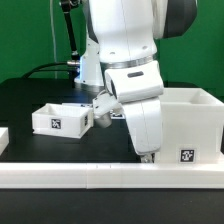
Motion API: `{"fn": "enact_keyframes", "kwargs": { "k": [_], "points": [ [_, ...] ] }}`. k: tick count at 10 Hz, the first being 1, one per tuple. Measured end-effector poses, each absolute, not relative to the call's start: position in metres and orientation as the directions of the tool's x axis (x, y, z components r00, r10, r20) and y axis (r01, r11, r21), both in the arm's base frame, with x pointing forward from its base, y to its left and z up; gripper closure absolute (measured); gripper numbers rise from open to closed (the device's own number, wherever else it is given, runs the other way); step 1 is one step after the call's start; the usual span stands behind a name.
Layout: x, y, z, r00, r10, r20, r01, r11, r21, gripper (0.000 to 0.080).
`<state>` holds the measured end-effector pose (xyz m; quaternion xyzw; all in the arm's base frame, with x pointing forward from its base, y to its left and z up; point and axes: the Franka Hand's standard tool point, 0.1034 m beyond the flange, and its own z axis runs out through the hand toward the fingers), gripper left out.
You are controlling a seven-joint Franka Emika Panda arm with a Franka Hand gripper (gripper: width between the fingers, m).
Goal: Assemble drawer
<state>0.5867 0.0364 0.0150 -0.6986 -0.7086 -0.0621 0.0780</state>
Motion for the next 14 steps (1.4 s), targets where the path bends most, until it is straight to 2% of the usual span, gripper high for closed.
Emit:
{"fn": "enact_keyframes", "kwargs": {
  "k": [2, 4, 6, 9, 10, 12, 13, 14],
  "points": [
    [0.590, 0.025, 0.017, -0.006, 0.981, 0.193, 1.000, 0.009, -0.015, 0.0150],
    [0.596, -0.006, 0.023, -0.026, 0.984, 0.176, 1.000, 0.029, -0.013, 0.0150],
    [0.597, -0.031, 0.038, 0.003, 0.990, 0.141, 1.000, -0.008, 0.030, 0.0150],
    [0.558, -0.063, 0.054, 0.072, 0.992, 0.107, 0.994, -0.081, 0.077, 0.0150],
    [0.540, -0.076, 0.055, 0.083, 0.991, 0.100, 0.989, -0.094, 0.112, 0.0150],
    [0.509, -0.085, 0.054, 0.135, 0.986, 0.096, 0.986, -0.143, 0.086, 0.0150],
    [0.508, -0.082, 0.057, 0.154, 0.983, 0.097, 0.984, -0.161, 0.070, 0.0150],
    [0.508, -0.082, 0.056, 0.153, 0.984, 0.097, 0.985, -0.160, 0.071, 0.0150]
  ]
}}
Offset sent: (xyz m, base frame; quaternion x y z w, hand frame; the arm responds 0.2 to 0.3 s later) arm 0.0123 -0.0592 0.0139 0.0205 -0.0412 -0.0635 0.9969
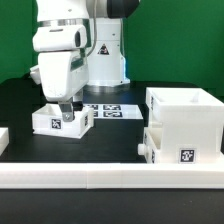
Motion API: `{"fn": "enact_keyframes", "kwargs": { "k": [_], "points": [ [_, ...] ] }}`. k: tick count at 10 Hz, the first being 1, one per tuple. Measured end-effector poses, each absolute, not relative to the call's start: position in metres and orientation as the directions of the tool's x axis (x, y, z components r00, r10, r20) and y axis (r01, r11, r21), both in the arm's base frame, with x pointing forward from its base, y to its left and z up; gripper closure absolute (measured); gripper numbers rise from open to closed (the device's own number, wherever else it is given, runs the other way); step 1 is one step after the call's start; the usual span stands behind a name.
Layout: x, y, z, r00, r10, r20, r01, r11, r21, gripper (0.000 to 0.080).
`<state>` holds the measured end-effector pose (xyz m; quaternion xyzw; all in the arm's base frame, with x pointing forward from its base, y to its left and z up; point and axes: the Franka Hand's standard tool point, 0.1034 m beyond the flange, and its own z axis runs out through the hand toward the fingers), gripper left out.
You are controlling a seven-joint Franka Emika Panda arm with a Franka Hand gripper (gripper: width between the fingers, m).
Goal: Assemble drawer
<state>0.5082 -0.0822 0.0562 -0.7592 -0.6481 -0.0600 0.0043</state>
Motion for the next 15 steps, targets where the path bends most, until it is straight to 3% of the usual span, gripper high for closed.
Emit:
{"fn": "enact_keyframes", "kwargs": {
  "k": [3, 5, 9, 15],
  "points": [
    [0.507, -0.083, 0.055, 0.180, 0.979, 0.099, 0.980, -0.187, 0.066, 0.0150],
    [0.506, -0.092, 0.054, 0.413, 0.902, 0.121, 0.903, -0.424, 0.074, 0.0150],
    [0.492, -0.093, 0.057, 0.732, 0.667, 0.138, 0.671, -0.741, 0.028, 0.0150],
    [0.491, -0.090, 0.056, 0.916, 0.374, 0.144, 0.381, -0.924, -0.028, 0.0150]
  ]
}}
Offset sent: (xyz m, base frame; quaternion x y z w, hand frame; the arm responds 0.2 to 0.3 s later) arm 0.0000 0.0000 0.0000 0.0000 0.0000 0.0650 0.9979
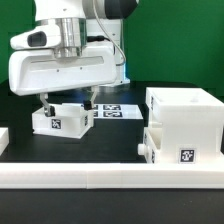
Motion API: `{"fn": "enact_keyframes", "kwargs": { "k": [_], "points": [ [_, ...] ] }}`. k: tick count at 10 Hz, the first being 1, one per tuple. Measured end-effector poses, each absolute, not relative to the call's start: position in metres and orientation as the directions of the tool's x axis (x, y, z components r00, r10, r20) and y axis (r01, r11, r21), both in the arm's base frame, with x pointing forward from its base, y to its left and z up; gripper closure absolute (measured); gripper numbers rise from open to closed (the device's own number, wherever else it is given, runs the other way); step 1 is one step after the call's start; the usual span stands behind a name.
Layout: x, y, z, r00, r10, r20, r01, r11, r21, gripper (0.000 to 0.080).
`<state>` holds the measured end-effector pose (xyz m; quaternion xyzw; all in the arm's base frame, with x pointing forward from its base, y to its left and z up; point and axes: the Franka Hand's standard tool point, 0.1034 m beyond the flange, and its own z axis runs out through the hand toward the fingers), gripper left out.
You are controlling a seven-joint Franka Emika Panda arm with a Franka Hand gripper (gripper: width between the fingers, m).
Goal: Assemble drawer
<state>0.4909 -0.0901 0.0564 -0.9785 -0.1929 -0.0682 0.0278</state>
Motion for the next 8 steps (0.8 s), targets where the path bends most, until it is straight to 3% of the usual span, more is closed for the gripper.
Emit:
{"fn": "enact_keyframes", "kwargs": {
  "k": [4, 8],
  "points": [
    [0.475, -0.084, 0.063, 0.992, -0.054, 0.116, -0.043, -0.995, -0.092, 0.0150],
    [0.473, -0.080, 0.061, 0.957, -0.277, 0.089, -0.264, -0.955, -0.134, 0.0150]
  ]
}}
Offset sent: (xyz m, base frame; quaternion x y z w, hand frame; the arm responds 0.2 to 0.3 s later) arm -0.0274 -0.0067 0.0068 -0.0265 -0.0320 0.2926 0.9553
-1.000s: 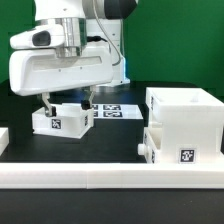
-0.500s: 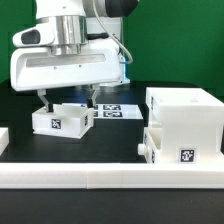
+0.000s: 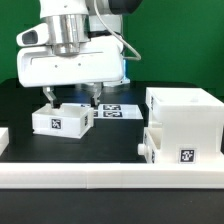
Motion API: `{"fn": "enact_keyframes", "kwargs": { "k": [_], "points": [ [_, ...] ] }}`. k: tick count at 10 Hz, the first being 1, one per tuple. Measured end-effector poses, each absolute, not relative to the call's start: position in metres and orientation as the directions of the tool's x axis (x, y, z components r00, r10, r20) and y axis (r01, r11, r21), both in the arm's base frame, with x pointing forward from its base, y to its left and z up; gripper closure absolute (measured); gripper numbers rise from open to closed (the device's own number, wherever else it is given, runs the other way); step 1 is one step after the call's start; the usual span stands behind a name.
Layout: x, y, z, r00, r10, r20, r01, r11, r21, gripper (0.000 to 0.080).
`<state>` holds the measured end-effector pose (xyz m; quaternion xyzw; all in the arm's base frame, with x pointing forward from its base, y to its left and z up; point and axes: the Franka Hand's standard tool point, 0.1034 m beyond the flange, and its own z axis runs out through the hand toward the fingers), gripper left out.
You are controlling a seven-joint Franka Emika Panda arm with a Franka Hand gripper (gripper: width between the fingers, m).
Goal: Assemble drawer
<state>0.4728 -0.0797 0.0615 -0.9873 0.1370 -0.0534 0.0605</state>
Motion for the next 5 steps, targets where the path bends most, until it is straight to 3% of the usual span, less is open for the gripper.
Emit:
{"fn": "enact_keyframes", "kwargs": {
  "k": [5],
  "points": [
    [0.439, -0.070, 0.039, 0.948, -0.311, 0.060, -0.302, -0.945, -0.125, 0.0150]
  ]
}}
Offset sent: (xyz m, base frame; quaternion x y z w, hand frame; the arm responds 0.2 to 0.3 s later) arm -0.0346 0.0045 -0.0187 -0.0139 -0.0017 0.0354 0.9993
